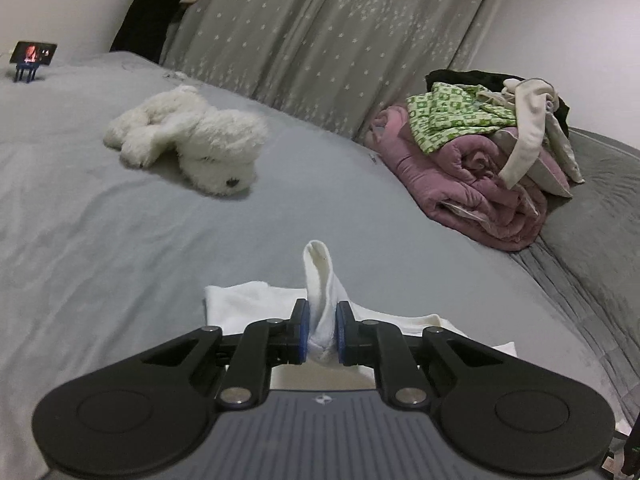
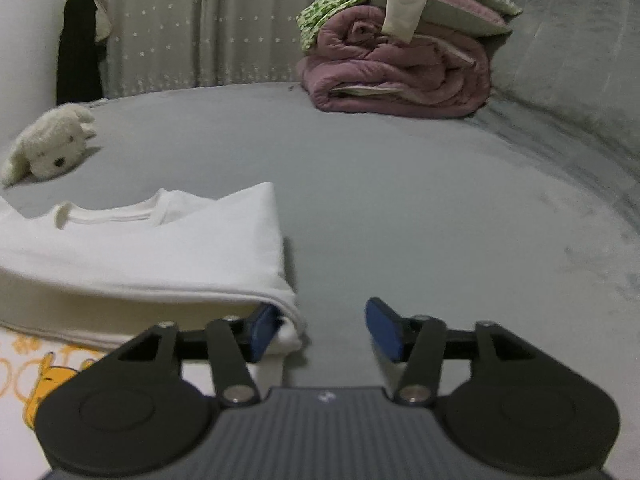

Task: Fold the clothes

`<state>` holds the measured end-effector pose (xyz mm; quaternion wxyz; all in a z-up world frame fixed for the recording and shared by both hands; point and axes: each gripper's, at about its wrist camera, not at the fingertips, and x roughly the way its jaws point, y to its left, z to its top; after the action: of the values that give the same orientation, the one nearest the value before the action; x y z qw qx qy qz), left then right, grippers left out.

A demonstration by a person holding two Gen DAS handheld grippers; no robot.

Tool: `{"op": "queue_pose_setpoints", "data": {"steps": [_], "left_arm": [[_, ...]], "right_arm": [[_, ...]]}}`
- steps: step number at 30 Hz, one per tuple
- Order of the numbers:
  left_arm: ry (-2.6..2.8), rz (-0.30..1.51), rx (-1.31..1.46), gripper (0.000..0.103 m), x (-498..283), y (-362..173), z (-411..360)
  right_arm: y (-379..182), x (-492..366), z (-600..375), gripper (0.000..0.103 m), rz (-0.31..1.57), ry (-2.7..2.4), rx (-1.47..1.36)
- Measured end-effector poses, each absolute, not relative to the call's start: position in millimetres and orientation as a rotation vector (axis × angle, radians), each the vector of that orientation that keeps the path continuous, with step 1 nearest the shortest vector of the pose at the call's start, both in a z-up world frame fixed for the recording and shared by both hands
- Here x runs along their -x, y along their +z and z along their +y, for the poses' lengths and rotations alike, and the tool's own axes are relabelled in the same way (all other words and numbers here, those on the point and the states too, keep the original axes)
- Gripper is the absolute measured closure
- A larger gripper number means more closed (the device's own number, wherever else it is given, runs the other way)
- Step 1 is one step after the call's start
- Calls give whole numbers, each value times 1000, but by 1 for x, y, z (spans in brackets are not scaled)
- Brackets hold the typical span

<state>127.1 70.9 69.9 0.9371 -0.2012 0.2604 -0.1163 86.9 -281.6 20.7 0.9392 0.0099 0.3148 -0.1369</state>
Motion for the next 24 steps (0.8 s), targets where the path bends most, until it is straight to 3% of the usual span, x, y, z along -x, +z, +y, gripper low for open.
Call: {"op": "queue_pose_setpoints", "data": {"steps": [7, 11, 14, 18, 20, 24], "left_arm": [[-253, 485, 401, 91, -122, 79, 58], [-261, 457, 396, 91, -120, 85, 51], [-268, 437, 391, 91, -118, 89, 46], [-265, 426, 392, 91, -116, 90, 43], [-275, 431, 401, 91, -117, 88, 44], [-286, 436, 384, 91, -118, 86, 42]], "right_arm": [[19, -89, -339, 47, 703, -230, -471], [21, -95, -317, 42, 711, -273, -272], [20, -97, -289, 25, 683, -294, 42], [16, -96, -262, 24, 654, -309, 394], [21, -99, -275, 27, 678, -320, 266], [25, -101, -339, 34, 741, -245, -288]]}}
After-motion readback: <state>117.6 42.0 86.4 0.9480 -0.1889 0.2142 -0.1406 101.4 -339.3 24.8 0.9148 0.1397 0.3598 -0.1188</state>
